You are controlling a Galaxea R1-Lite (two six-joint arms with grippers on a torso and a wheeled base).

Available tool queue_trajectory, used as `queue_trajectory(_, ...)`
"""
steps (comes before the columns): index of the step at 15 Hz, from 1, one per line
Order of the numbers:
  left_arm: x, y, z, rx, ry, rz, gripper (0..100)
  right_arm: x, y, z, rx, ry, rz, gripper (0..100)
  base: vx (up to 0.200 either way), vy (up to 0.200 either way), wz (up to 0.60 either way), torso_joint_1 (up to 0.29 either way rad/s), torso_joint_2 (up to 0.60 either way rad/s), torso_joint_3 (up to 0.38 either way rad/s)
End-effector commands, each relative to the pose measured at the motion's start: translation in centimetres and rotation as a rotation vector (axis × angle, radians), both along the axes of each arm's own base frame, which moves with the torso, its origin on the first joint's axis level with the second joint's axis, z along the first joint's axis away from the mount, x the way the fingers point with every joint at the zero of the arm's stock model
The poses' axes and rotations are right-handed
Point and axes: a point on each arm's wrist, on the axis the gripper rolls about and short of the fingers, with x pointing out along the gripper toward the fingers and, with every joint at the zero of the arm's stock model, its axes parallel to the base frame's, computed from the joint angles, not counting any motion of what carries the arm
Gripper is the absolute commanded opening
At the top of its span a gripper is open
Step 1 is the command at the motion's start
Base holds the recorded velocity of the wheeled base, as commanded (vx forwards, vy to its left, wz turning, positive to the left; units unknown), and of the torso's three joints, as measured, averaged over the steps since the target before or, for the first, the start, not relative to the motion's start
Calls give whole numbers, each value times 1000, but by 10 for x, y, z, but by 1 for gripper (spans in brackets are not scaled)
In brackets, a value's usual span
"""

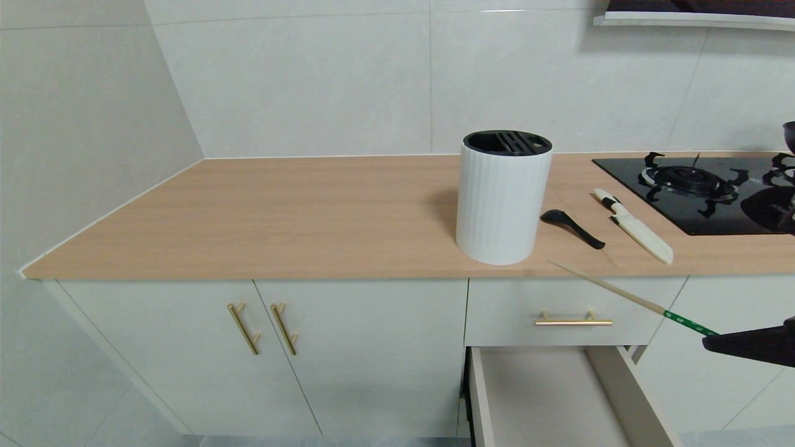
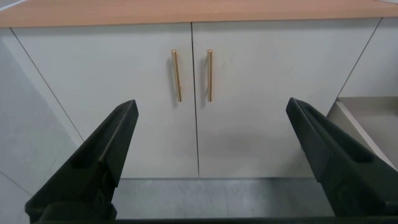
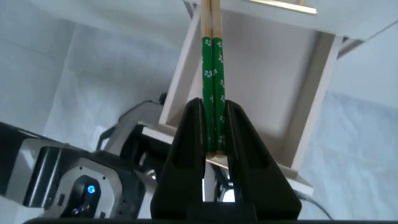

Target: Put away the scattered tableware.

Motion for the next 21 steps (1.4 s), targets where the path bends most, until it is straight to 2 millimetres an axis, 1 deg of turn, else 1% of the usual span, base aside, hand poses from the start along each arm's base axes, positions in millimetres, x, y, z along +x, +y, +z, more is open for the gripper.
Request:
queue_trajectory(1, 0, 0, 0, 0, 0, 0, 100, -3, 4, -9, -15, 27, 59, 0, 0, 0, 0, 0, 0, 0)
queue_trajectory(3, 0, 0, 0, 0, 0, 0, 100, 1, 7, -17, -23, 61, 109, 0, 0, 0, 0, 0, 0, 0)
queue_trajectory(7, 0, 0, 0, 0, 0, 0, 100, 10, 13, -31, -51, 126, 135, 0, 0, 0, 0, 0, 0, 0)
queue_trajectory(14, 0, 0, 0, 0, 0, 0, 100, 23, 19, -52, -69, 135, 145, 0, 0, 0, 0, -6, 11, 7)
queue_trajectory(17, 0, 0, 0, 0, 0, 0, 100, 27, 21, -55, -74, 155, 146, 0, 0, 0, 0, -139, 339, 196)
queue_trajectory(21, 0, 0, 0, 0, 0, 0, 100, 30, 23, -59, -81, 175, 151, 0, 0, 0, 0, -183, 469, 289)
